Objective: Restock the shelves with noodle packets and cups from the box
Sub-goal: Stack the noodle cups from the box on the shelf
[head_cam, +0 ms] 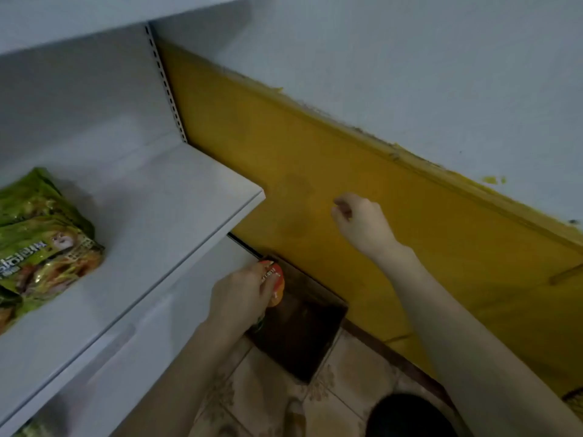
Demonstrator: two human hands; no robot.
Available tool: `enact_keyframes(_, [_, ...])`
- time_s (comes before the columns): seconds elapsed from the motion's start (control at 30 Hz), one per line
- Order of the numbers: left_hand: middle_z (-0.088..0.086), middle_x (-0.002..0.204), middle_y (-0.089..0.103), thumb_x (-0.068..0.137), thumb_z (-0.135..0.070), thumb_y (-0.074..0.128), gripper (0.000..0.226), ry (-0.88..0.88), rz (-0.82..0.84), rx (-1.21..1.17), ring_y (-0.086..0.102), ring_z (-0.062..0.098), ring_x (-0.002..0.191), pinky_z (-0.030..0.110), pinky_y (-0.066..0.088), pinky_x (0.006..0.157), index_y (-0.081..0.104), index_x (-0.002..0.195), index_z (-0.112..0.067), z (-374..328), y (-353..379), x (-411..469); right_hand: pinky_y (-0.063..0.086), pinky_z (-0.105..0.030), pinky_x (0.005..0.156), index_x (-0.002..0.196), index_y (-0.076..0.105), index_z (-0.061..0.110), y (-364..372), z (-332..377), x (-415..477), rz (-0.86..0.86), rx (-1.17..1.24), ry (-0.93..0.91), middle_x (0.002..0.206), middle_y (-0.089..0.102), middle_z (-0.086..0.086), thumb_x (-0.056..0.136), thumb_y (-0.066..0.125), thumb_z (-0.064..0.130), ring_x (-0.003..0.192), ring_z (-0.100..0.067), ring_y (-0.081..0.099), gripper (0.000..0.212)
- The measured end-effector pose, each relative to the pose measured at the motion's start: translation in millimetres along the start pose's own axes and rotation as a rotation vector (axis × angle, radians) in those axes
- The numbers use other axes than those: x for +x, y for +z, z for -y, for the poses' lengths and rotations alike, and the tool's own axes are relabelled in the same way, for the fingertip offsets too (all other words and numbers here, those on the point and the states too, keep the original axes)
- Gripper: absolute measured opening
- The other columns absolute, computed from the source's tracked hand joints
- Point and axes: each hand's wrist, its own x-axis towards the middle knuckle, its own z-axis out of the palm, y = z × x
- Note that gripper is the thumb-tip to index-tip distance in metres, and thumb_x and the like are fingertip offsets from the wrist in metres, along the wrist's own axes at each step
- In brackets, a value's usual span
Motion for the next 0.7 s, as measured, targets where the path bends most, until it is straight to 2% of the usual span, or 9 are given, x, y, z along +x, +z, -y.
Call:
enact_keyframes(0.1, [0.014, 0.084, 0.067, 0.094, -0.034, 0.048, 0.032, -0.155, 0.047, -0.029, 0.062, 0.030, 0.075, 0.030, 0.042, 0.057, 0.063, 0.094, -0.006, 15, 30, -5, 0.054, -0.045, 0.081, 0.125, 0.052, 0.004, 27, -24, 3, 0.092, 0.025, 0.044, 0.114, 0.064, -0.014, 0.097, 0.046, 0.019, 0.099, -0.029, 0.062, 0.033])
enact_keyframes(0.2, [0.013, 0.085, 0.066, 0.095, -0.032, 0.046, 0.030, -0.277, 0.106, -0.070, 0.062, 0.031, 0.080, 0.035, 0.047, 0.065, 0.060, 0.088, -0.007, 35, 59, -15, 0.051, -0.044, 0.088, 0.126, 0.052, 0.004, 62, -46, 5, 0.168, 0.060, 0.096, 0.118, 0.062, -0.014, 0.096, 0.047, 0.020, 0.106, -0.029, 0.060, 0.034])
enact_keyframes(0.3, [0.016, 0.094, 0.066, 0.095, -0.033, 0.044, 0.032, -0.373, 0.165, -0.047, 0.061, 0.032, 0.086, 0.039, 0.050, 0.073, 0.061, 0.102, -0.007, 62, 86, -20, 0.049, -0.035, 0.094, 0.126, 0.053, 0.004, 102, -66, 7, 0.232, 0.098, 0.157, 0.123, 0.061, -0.012, 0.096, 0.047, 0.021, 0.113, -0.026, 0.057, 0.035])
enact_keyframes(0.37, [0.018, 0.098, 0.065, 0.096, -0.032, 0.044, 0.034, -0.424, 0.210, -0.038, 0.060, 0.034, 0.090, 0.042, 0.049, 0.076, 0.060, 0.106, -0.004, 81, 104, -20, 0.044, -0.028, 0.092, 0.127, 0.052, 0.004, 134, -80, 6, 0.281, 0.121, 0.211, 0.125, 0.059, -0.011, 0.096, 0.047, 0.021, 0.115, -0.024, 0.055, 0.035])
enact_keyframes(0.47, [0.021, 0.100, 0.064, 0.096, -0.027, 0.045, 0.033, -0.469, 0.270, -0.039, 0.060, 0.035, 0.093, 0.041, 0.048, 0.077, 0.059, 0.108, 0.000, 110, 139, -19, 0.041, -0.023, 0.087, 0.126, 0.053, 0.004, 190, -102, 1, 0.327, 0.152, 0.279, 0.124, 0.059, -0.011, 0.096, 0.048, 0.021, 0.115, -0.023, 0.055, 0.035])
enact_keyframes(0.7, [0.022, 0.095, 0.064, 0.097, -0.025, 0.043, 0.030, -0.500, 0.336, -0.061, 0.059, 0.036, 0.088, 0.039, 0.044, 0.072, 0.059, 0.101, 0.000, 183, 243, -22, 0.042, -0.028, 0.086, 0.115, 0.057, 0.005, 353, -160, -10, 0.417, 0.362, 0.569, 0.109, 0.065, -0.012, 0.094, 0.052, 0.023, 0.105, -0.023, 0.059, 0.028])
